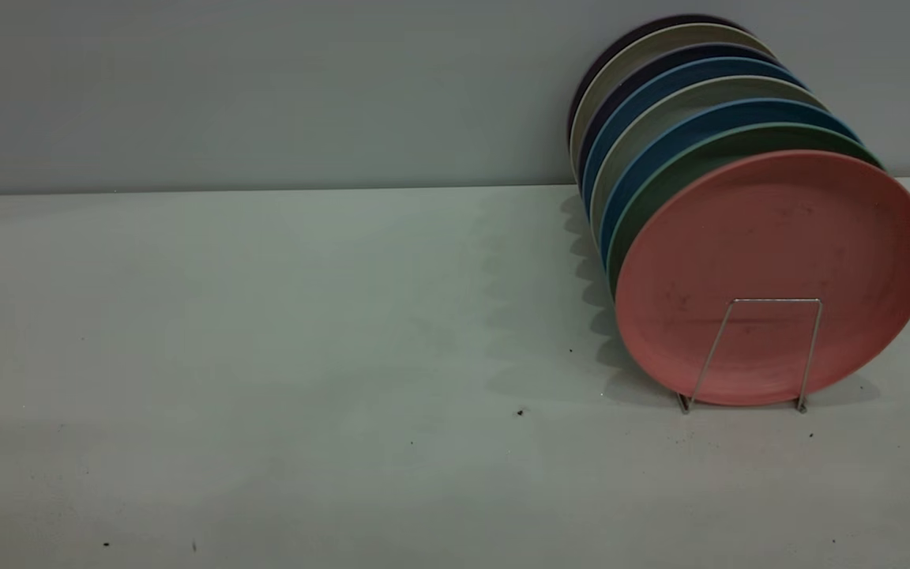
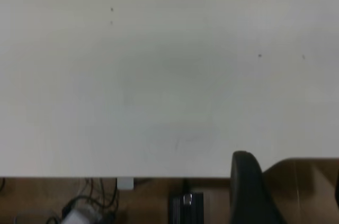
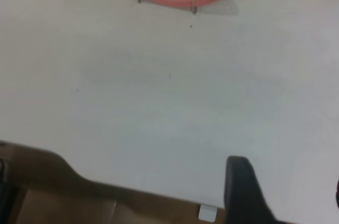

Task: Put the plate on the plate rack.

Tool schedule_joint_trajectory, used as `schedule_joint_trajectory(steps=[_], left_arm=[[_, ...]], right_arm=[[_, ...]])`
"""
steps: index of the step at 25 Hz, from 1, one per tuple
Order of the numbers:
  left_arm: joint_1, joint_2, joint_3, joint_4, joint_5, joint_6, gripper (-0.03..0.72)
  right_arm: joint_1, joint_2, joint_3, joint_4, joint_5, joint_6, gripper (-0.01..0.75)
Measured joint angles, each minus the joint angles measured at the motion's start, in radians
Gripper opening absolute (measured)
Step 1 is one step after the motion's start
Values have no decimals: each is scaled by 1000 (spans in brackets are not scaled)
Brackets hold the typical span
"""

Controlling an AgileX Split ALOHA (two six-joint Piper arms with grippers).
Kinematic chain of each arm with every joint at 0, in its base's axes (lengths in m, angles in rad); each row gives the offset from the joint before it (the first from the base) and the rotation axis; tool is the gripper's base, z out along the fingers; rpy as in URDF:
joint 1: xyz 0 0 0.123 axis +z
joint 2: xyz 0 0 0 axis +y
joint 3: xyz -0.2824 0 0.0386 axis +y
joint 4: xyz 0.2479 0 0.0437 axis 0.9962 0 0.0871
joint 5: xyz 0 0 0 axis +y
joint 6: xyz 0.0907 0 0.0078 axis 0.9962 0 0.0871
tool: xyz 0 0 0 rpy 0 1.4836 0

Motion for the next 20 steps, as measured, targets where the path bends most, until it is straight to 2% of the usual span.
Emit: schedule_joint_trajectory(steps=[10,20], left_arm=[[-16,-174,0,0,9,0,429],[-22,-203,0,0,14,0,429]], right_arm=[[0,-186,0,0,1,1,430],[0,-188,0,0,2,0,419]])
